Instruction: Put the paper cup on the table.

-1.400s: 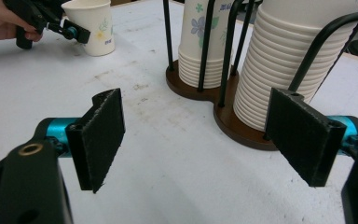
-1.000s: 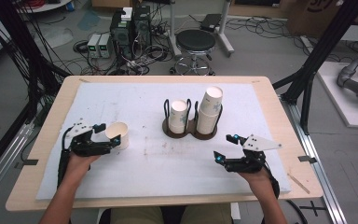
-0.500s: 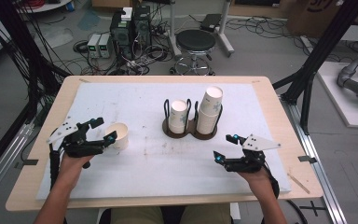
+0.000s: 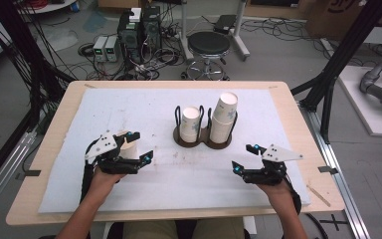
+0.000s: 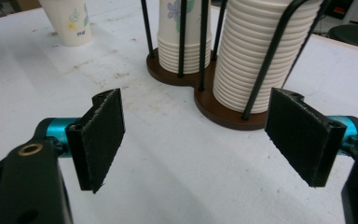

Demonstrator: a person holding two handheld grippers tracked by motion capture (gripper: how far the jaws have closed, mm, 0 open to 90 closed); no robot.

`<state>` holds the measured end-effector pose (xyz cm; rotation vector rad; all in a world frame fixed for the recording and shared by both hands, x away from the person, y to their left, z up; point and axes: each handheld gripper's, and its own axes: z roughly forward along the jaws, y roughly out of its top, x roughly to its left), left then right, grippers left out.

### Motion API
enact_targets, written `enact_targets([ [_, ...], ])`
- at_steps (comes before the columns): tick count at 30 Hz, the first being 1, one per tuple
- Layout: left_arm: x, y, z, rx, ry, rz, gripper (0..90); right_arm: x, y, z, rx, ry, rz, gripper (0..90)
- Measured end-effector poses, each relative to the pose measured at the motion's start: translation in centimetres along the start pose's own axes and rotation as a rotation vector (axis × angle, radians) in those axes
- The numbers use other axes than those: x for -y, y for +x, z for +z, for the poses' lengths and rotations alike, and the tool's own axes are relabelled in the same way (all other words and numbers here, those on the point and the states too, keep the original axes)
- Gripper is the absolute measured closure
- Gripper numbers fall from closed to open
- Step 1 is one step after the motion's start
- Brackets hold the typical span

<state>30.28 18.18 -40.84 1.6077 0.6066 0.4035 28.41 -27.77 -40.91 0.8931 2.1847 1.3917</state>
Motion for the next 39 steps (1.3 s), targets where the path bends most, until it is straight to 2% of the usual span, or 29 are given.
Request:
enact_targets([
  [8, 0.3, 0.0, -0.4, -0.013, 0.020, 0.002, 15.9, -0.1, -0.3, -0.6, 0.031, -0.023, 0.013, 20.5],
  [19, 0.4, -0.1, -0.8, -0.023, 0.012, 0.007, 16.1, -0.2, 0.1, -1.3, 0.067, -0.028, 0.014, 20.5],
  [39, 0.2, 0.2, -1.0, -0.029, -0.008, 0.006, 16.2, 0.0, -0.1, -1.2, 0.061, -0.025, 0.017, 20.5],
])
